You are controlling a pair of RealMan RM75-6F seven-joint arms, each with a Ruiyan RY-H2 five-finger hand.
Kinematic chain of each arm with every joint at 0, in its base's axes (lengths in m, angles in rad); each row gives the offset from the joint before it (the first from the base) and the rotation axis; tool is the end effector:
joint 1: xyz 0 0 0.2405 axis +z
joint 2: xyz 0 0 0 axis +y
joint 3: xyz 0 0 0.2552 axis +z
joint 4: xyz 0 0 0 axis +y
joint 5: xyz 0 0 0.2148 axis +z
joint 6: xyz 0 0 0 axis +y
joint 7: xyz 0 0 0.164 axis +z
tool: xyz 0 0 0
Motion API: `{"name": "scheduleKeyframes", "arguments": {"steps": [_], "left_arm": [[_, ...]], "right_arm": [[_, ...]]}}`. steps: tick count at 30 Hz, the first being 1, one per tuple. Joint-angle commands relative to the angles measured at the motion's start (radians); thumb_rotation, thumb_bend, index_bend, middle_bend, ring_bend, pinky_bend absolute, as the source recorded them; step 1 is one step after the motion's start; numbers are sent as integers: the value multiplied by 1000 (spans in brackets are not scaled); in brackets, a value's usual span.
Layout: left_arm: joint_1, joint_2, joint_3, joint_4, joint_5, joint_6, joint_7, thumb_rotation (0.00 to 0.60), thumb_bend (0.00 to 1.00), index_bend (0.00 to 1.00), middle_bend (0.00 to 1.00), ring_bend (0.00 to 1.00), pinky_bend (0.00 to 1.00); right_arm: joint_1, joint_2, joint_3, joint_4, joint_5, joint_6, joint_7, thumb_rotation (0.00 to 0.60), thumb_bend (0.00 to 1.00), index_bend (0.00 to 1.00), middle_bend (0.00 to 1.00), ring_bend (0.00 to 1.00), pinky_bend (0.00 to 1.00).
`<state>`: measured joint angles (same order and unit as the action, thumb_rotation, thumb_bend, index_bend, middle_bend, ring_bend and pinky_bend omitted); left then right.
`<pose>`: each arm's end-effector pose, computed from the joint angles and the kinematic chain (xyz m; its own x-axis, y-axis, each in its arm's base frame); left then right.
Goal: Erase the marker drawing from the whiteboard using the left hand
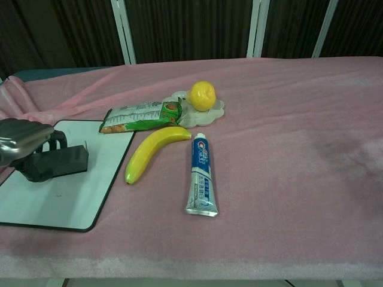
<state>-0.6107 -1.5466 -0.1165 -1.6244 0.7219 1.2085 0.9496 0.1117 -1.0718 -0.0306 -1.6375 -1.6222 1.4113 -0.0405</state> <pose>-0.2201 0.3165 -0.0159 0.6895 0.3426 0.6382 0.6999 -0.0880 -0.7088 -0.3006 -0.1890 0.1362 0.4729 -0.1347 0.8708 -0.8780 -0.1558 0.4527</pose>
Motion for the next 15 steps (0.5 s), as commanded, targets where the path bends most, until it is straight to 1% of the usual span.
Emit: {"name": "scheduleKeyframes", "arguments": {"steps": [1, 11, 15], "left_arm": [[-26, -21, -21, 30, -40, -6, 22, 600, 770, 653, 812, 674, 590], [-86, -71, -68, 132, -127, -35, 37, 600, 766, 654, 812, 674, 595], [-93, -77, -73, 144, -135, -37, 38, 600, 766, 654, 812, 674, 596]], "right_arm": [[-2, 2, 1, 0, 0, 4, 4, 600, 216, 0, 0, 0, 0], [-5, 8, 4, 1, 1, 14, 16, 600, 216, 0, 0, 0, 0], [-6, 8, 4, 1, 1, 15, 17, 600, 216, 0, 0, 0, 0]]}}
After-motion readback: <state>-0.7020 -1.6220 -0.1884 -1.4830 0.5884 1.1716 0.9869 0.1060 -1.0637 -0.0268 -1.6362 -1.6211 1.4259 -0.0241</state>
